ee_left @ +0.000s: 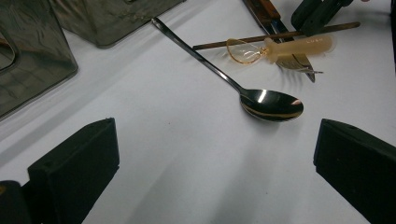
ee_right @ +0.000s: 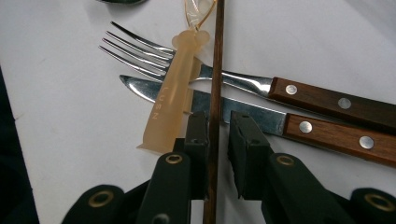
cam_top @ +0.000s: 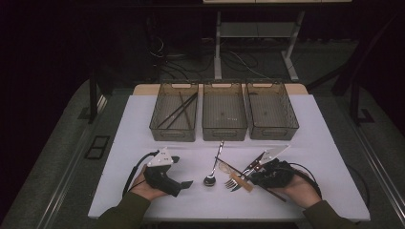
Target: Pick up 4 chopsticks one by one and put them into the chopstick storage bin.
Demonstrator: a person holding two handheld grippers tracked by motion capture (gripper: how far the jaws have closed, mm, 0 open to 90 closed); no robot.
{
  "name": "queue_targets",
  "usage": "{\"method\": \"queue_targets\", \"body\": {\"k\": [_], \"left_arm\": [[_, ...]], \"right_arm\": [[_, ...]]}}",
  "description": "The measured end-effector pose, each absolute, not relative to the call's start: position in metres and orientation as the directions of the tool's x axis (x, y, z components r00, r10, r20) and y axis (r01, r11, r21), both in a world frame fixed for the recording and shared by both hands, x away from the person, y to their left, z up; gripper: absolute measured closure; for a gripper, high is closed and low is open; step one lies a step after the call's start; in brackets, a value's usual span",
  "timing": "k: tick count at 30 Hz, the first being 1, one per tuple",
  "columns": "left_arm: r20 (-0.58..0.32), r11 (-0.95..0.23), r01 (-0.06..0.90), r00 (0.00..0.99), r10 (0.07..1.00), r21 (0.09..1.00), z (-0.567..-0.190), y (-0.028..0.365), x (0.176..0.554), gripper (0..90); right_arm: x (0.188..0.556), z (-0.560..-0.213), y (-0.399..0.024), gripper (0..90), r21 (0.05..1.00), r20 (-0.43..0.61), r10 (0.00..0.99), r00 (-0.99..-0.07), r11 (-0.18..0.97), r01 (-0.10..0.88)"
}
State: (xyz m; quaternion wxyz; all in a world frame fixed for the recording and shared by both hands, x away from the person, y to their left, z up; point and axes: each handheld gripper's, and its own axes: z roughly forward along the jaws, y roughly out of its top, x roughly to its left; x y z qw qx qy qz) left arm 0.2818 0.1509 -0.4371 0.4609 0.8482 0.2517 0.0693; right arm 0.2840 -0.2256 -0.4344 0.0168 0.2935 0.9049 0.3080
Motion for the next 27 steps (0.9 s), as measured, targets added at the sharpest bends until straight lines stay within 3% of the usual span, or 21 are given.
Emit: {"method": "queue_targets", "body": {"k": [27], "left_arm": [[-0.115,-0.449,0.364,0.864,0.491,0.816,-0.4371,0.1506,0.2815,0.0]], "right_arm": [[0.2812,-0.4358,-0.2220,84.5,0.554,0.116,0.525,-0.843,0.670,0.494]]}}
